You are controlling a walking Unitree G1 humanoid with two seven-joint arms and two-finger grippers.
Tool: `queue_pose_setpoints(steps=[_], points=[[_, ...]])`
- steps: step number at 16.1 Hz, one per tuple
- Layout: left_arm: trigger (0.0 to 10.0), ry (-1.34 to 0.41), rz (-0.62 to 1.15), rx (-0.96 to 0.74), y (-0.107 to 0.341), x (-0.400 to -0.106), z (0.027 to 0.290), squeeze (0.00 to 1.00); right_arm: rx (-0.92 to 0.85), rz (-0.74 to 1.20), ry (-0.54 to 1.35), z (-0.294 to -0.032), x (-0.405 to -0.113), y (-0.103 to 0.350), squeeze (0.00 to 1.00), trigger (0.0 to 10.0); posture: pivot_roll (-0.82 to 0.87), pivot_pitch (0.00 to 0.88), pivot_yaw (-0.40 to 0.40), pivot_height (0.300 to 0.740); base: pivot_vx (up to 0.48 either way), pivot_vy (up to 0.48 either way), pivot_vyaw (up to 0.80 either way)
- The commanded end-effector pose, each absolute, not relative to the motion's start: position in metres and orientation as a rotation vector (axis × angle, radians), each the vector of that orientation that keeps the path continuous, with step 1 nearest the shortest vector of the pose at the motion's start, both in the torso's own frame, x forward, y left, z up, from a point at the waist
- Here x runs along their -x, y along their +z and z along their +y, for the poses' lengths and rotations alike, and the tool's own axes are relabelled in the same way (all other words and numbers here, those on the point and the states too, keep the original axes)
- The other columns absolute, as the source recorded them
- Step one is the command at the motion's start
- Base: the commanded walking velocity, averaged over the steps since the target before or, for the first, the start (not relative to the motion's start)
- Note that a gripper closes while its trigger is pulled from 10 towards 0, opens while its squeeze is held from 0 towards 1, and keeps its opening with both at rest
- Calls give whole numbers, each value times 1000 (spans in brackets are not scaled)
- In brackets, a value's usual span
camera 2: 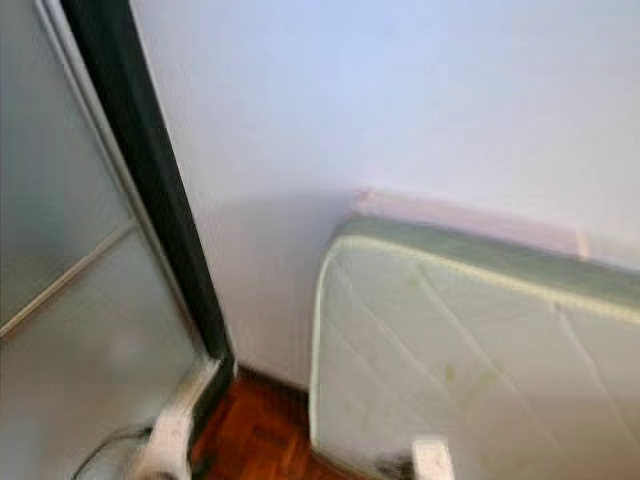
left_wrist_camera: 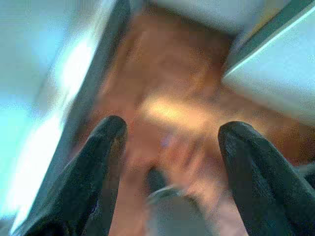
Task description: Clean up the room
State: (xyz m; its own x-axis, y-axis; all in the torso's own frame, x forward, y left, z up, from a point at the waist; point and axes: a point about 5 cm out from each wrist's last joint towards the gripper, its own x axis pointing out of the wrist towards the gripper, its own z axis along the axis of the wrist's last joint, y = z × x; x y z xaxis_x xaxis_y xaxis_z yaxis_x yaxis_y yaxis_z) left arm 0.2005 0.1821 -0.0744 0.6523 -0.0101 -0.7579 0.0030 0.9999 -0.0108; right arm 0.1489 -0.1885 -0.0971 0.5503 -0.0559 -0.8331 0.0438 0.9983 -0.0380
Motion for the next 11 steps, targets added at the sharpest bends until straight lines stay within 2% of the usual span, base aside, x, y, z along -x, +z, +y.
queue_pose_setpoints(steps=[1, 3, 11], points=[[10000, 27, 897, -14, -78, -189, 198, 0, -4, 954, -33, -177, -160, -94, 0, 10000, -38, 0, -52, 740, 341, 0, 0], [10000, 27, 898, -15, -78, -189, 198, 0, -4, 954, -32, -177, -160, -94, 0, 10000, -38, 0, -52, 740, 328, 0, 0], [10000, 33, 895, -21, -78, -189, 198, 0, -1, 955, -28, -176, -160, -94, 0, 10000, -37, 0, -52, 740, 0, 0, 0]])
